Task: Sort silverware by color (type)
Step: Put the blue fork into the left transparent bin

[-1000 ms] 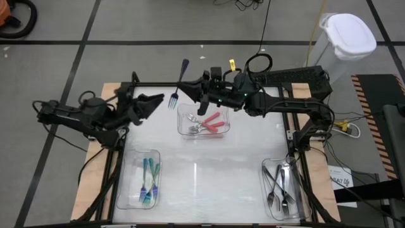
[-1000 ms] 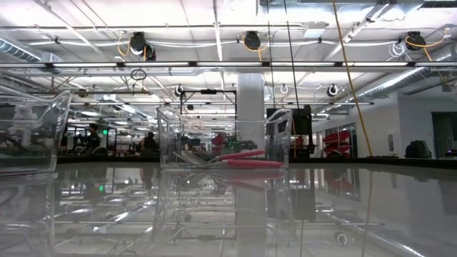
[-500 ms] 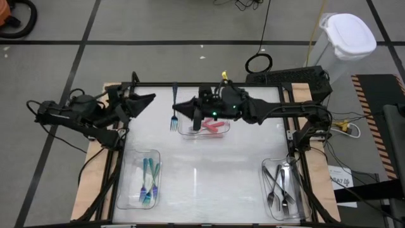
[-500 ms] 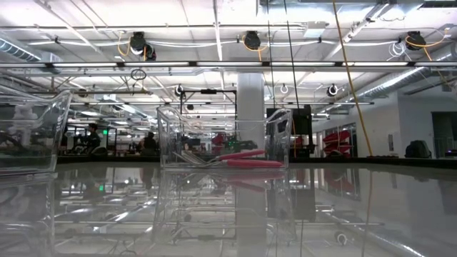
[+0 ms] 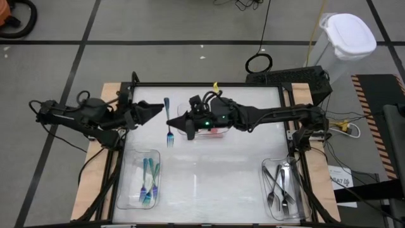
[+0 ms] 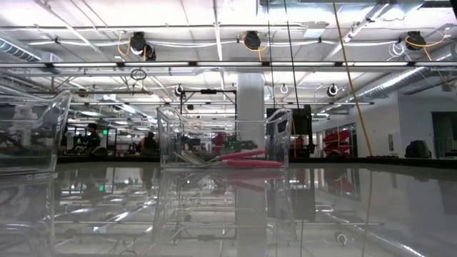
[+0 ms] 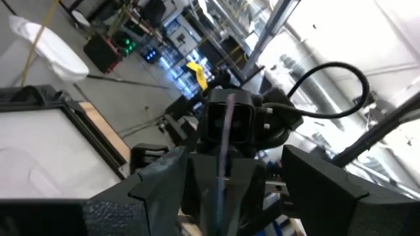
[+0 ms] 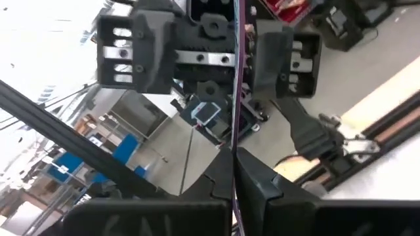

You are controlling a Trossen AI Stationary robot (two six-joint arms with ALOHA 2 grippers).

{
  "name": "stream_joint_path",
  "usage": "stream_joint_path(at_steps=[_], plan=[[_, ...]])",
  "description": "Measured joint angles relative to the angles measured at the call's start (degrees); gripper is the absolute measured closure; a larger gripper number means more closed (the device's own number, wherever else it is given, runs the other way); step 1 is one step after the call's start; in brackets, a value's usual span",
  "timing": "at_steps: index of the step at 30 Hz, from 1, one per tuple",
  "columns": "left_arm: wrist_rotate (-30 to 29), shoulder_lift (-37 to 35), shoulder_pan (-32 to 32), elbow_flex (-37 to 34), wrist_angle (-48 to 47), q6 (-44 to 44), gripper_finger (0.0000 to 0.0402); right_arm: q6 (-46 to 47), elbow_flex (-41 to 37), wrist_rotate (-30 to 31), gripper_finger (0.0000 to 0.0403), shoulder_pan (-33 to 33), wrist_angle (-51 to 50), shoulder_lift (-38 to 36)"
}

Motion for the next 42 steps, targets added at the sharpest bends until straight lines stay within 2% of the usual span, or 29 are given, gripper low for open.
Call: stream_joint_path(at_steps=[6,11,15,24,30,36,39,42], plan=[[2.29,0.04,0.0,0.0,-3.38,-1.09,0.0152,3.56,0.0,-0.05,0.0403,0.97,-0.1,2.02],[3.95,0.06,0.0,0.0,-5.48,-1.49,0.016,3.08,0.09,0.04,0.0403,1.58,0.55,2.39],[4.79,0.05,0.0,0.0,-5.53,-1.45,0.0193,3.03,0.07,0.01,0.0403,1.94,0.05,2.58],[4.84,0.04,0.0,0.0,-7.42,-1.07,0.0312,2.47,0.07,-0.03,0.0402,2.43,0.05,2.54],[4.85,0.04,0.0,0.0,-7.34,-1.01,0.037,2.47,0.07,-0.03,0.0401,2.43,-0.92,2.54],[5.12,0.04,0.0,0.0,-7.61,-0.87,0.0395,2.47,0.07,-0.01,0.0393,2.43,-0.92,2.51],[5.27,-0.07,0.0,0.0,-8.59,-1.34,0.0395,2.63,0.07,-0.11,0.0367,2.43,-1.87,2.51],[6.17,-0.16,0.0,0.0,-8.5,-1.36,0.0396,2.94,0.07,-3.47,0.033,1.86,-4.79,2.16]])
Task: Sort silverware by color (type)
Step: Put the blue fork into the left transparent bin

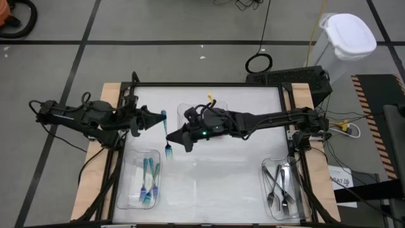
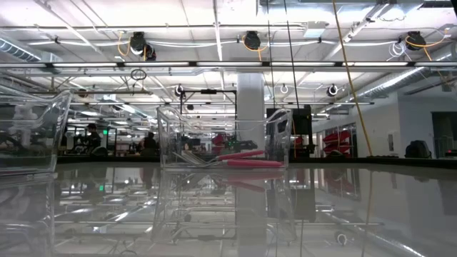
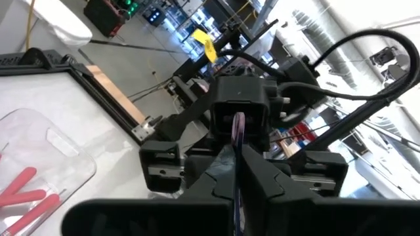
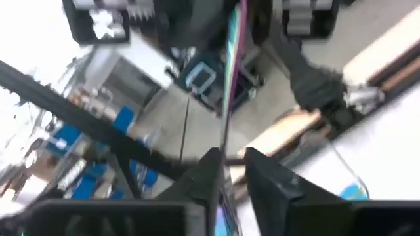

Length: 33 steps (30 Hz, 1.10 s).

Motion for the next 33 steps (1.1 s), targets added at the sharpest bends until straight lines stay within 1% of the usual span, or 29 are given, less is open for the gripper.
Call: stream_joint_path(at_steps=[4,8,12,14,17,19,21,24,27,30,33], plan=[[0.14,-0.47,0.0,0.0,0.34,-0.11,0.0396,0.93,0.0,-6.31,0.0282,-1.33,-4.21,-0.61],[1.94,-0.71,0.0,0.0,0.35,0.62,0.0397,0.0,-0.09,-9.7,0.0249,-1.87,-6.26,-0.74],[3.37,-0.81,0.0,0.0,0.61,-0.03,0.0397,-0.51,-0.09,-11.55,0.0233,-1.76,-6.12,-1.58],[4.22,-0.81,0.0,0.0,0.94,-0.04,0.0397,-2.45,-0.09,-13.88,0.023,-1.62,-6.4,-2.3],[5.14,-0.81,0.0,0.0,1.61,-0.15,0.0397,-7.22,-0.09,-15.93,0.023,-1.62,-10.52,-4.49],[6.15,-0.79,0.0,0.0,2.38,-0.13,0.0397,-12.52,-0.09,-15.3,0.023,-1.58,-14.68,-6.13],[7.57,-0.78,-0.24,0.0,3.38,-0.46,0.0397,-17.73,-0.03,-12.92,0.0229,-1.52,-19.17,-7.59],[9.38,-0.79,-1.18,0.0,3.53,-4.96,0.0398,-24.05,-0.02,-9.02,0.0229,-1.25,-25.9,-9.18],[10.7,-0.76,-2.95,0.0,3.42,-9.11,0.0398,-28.5,-0.02,-5.34,0.0229,-0.8,-30.69,-10.25],[10.06,-0.76,-4.9,0.0,3.13,-10.8,0.0398,-31.52,-0.02,-5.08,0.0229,-0.03,-33.55,-11.06],[6.86,-0.72,-5.86,0.0,2.23,-10.6,0.0398,-33.42,-0.02,-5.27,0.0229,1.25,-34.18,-11.06]])
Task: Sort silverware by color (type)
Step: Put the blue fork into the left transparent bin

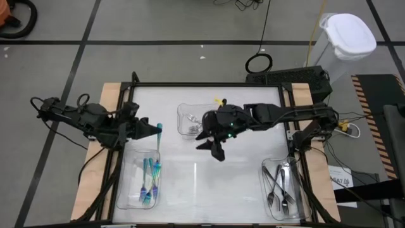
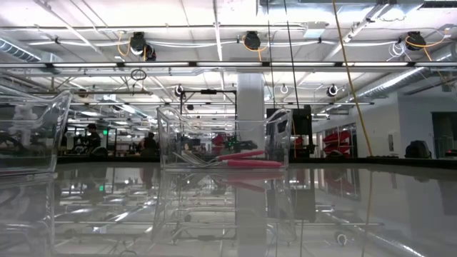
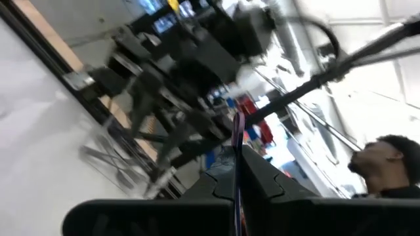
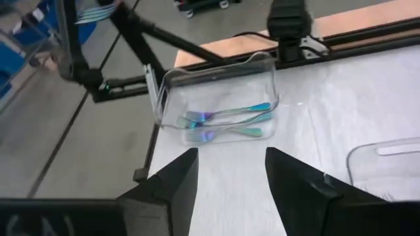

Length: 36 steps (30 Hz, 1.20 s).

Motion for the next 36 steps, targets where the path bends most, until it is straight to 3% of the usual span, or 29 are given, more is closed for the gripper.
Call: stream_joint_path(at_steps=[7,17,26,32,36], plan=[[-2.76,0.0,-0.39,0.0,-0.57,-0.04,0.0398,-3.7,0.0,-0.03,0.0229,3.2,-2.01,0.07],[-6.05,0.01,-0.37,0.0,-7.25,-2.92,0.0398,-7.9,0.0,1.79,0.0229,4.05,-14.2,0.09],[-2.28,-1.75,-0.37,0.0,-14.13,-2.87,0.0398,-6.88,0.0,4.99,0.0229,4.79,-20.86,0.1],[4.88,-8.79,-0.04,0.0,-23.96,-4.2,0.0398,-4.25,0.0,5.09,0.0229,8.06,-20.1,0.11],[5.82,-14.48,-0.3,0.0,-26.11,-4.36,0.0398,-4.13,-0.02,8.15,0.0229,9.82,-15.84,0.16]])
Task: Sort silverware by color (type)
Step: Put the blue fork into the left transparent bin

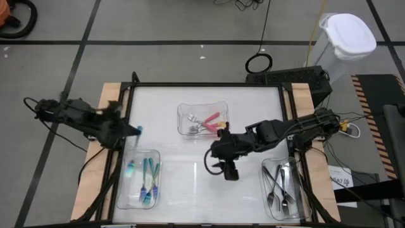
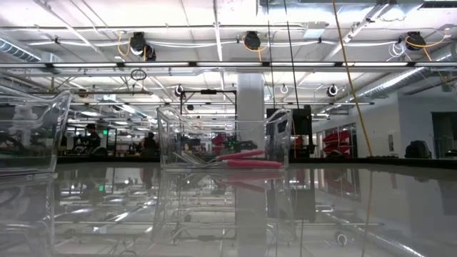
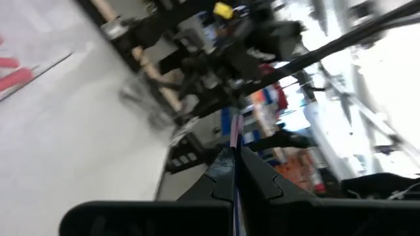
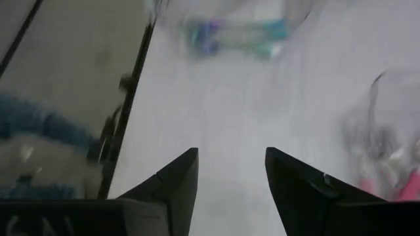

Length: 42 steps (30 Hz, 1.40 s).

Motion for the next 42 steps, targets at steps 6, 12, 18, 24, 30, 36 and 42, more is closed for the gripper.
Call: stream_joint_path(at_steps=[6,12,18,24,30,36,42], plan=[[-1.75,-4.54,-0.49,0.04,-0.97,8.6,0.0398,1.09,0.01,2.67,0.0229,-0.25,10.42,0.0],[-2.25,-4.56,-0.49,-0.53,-2.57,14.2,0.0398,1.5,0.0,2.62,0.0229,-0.83,16.48,0.0],[-0.47,-4.32,-0.51,-2.41,-7.62,19.05,0.0398,5.12,0.0,2.51,0.0229,-0.72,18.77,0.0],[0.39,-4.47,-0.75,-5.97,-7.44,21.36,0.0398,16.78,0.0,2.55,0.0229,-0.42,18.77,0.0],[0.53,-5.21,-2.23,-10.53,-7.16,21.09,0.0398,20.7,0.01,3.59,0.0229,1.44,19.05,0.0],[0.13,-6.41,-4.34,-16.43,0.66,19.31,0.0398,23.47,0.0,6.24,0.0229,2.74,19.25,0.0],[-1.86,-6.61,-7.48,-23.09,9.79,15.95,0.0398,23.88,0.0,6.83,0.0229,3.12,19.23,0.0]])
